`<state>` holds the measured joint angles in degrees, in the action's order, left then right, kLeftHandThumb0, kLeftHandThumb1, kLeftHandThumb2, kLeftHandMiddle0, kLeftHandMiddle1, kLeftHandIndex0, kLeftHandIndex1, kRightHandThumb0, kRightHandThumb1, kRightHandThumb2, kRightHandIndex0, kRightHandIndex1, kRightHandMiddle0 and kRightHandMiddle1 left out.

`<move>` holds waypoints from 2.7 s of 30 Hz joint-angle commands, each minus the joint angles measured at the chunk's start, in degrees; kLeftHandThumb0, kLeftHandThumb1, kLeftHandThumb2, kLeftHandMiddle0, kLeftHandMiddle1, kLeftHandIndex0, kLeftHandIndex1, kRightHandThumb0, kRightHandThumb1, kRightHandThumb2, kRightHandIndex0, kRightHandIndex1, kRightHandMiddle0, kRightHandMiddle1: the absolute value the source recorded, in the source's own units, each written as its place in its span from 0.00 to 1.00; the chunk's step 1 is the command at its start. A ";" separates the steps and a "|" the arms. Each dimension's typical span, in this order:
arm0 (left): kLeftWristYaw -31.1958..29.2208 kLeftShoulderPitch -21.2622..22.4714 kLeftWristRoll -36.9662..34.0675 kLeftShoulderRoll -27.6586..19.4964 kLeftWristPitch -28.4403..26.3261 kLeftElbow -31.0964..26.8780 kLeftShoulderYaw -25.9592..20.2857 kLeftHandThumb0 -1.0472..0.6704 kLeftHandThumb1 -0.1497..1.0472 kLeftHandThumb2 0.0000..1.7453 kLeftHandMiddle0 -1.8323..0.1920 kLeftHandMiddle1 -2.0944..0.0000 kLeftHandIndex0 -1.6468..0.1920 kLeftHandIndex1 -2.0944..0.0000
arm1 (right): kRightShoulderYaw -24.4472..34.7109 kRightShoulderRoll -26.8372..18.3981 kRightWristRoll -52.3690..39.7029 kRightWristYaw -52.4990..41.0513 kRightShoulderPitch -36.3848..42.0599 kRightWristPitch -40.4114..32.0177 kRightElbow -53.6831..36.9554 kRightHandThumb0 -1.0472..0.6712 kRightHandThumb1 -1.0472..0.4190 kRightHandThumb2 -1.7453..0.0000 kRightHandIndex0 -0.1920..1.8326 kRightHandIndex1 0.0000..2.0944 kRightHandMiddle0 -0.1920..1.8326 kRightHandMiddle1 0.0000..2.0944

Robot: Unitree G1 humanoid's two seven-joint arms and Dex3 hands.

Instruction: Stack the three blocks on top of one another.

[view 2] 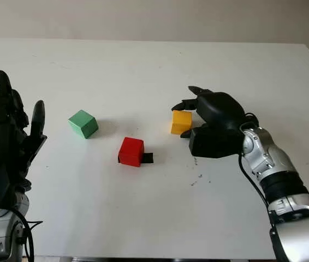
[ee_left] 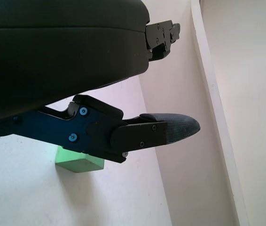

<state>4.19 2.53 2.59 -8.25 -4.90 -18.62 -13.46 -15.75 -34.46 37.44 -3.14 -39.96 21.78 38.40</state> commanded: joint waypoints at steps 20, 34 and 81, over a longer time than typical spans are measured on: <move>0.26 1.00 0.93 -0.01 -1.11 0.20 0.90 0.28 1.00 0.24 1.00 0.99 1.00 1.00 | 2.11 -1.88 -6.03 -3.95 -3.17 5.41 -0.28 0.37 0.08 0.97 0.25 0.03 0.30 0.64; 1.96 0.01 1.82 1.46 -1.23 -0.19 2.02 0.29 1.00 0.24 1.00 0.98 1.00 1.00 | 10.87 3.42 -33.02 -25.19 0.89 -8.41 -14.76 0.35 0.09 0.97 0.25 0.03 0.30 0.62; 4.54 -0.68 3.70 6.57 -1.77 -1.00 5.63 0.29 1.00 0.24 1.00 0.99 1.00 1.00 | 11.90 17.96 -36.28 -13.60 27.06 -33.10 -51.16 0.33 0.03 0.97 0.22 0.03 0.20 0.77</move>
<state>8.55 1.88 5.99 -1.83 -6.63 -18.97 -8.24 -4.17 -17.12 1.07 -17.37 -13.47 -11.11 -10.99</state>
